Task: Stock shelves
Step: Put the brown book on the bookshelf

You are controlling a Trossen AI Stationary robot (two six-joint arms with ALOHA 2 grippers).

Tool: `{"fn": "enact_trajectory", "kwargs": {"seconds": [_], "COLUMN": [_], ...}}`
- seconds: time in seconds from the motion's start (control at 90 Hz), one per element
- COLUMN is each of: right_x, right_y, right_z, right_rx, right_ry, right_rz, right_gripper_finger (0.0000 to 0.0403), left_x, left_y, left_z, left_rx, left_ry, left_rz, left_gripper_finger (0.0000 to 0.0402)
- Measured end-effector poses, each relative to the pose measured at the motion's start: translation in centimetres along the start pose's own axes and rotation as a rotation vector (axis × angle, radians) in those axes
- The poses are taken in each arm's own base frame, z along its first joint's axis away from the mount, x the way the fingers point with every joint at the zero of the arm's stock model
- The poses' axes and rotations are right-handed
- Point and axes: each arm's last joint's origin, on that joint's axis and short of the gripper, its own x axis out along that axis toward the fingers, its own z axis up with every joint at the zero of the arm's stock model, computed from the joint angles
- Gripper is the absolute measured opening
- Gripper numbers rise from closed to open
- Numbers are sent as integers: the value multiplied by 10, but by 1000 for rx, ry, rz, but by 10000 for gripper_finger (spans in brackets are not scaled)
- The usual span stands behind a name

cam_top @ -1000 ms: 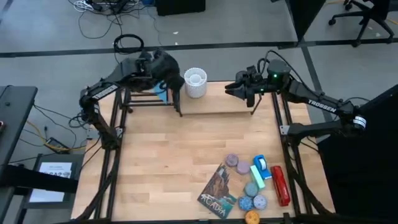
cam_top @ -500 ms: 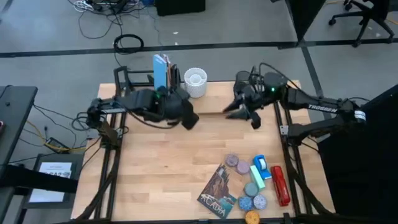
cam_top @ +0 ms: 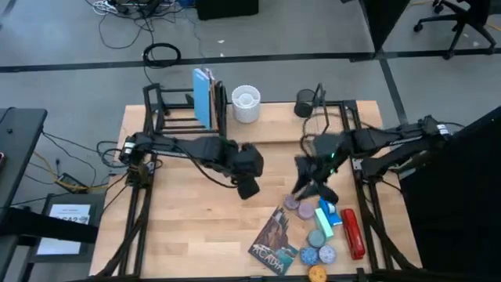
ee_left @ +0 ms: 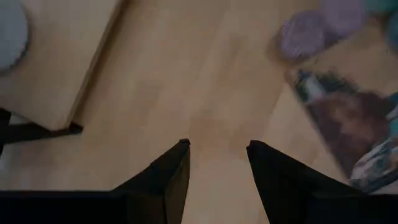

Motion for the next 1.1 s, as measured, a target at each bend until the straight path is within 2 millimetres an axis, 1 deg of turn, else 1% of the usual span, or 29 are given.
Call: {"fn": "enact_trajectory", "kwargs": {"seconds": [0.133, 0.244, 0.344, 0.411, 0.556, 0.633, 0.689, 0.833, 0.911, 1.033, 1.1], "right_x": [46, 87, 125, 148, 187, 201, 206, 216, 219, 220, 216], "right_y": [8, 5, -9, -21, -48, -65, -75, -92, -99, -109, -113], "right_z": [-15, -30, -45, -50, -58, -65, -68, -62, -51, -23, -6], "right_rx": [228, 416, 531, 578, 687, 741, 768, 761, 733, 658, 610], "right_ry": [144, 247, 338, 354, 343, 365, 368, 325, 276, 160, 98], "right_rz": [-34, -123, -205, -234, -267, -315, -346, -396, -416, -458, -476], "right_gripper_finger": [76, 58, 42, 31, 6, 2, 2, 0, 0, 0, 0], "left_x": [2, 1, -5, -9, -16, -19, -20, -21, -22, -22, -23], "left_y": [8, 16, 25, 29, 35, 34, 33, 27, 24, 22, 20], "left_z": [-20, -42, -63, -78, -105, -114, -118, -123, -124, -126, -126], "left_rx": [18, -12, -46, -55, -74, -82, -84, -60, -52, -80, -79], "left_ry": [35, 63, 65, 71, 88, 86, 90, 90, 88, 86, 79], "left_rz": [20, 32, 28, 24, 15, 5, -1, -13, -19, -17, -17], "left_gripper_finger": [146, 146, 146, 146, 146, 146, 146, 146, 146, 146, 146]}}
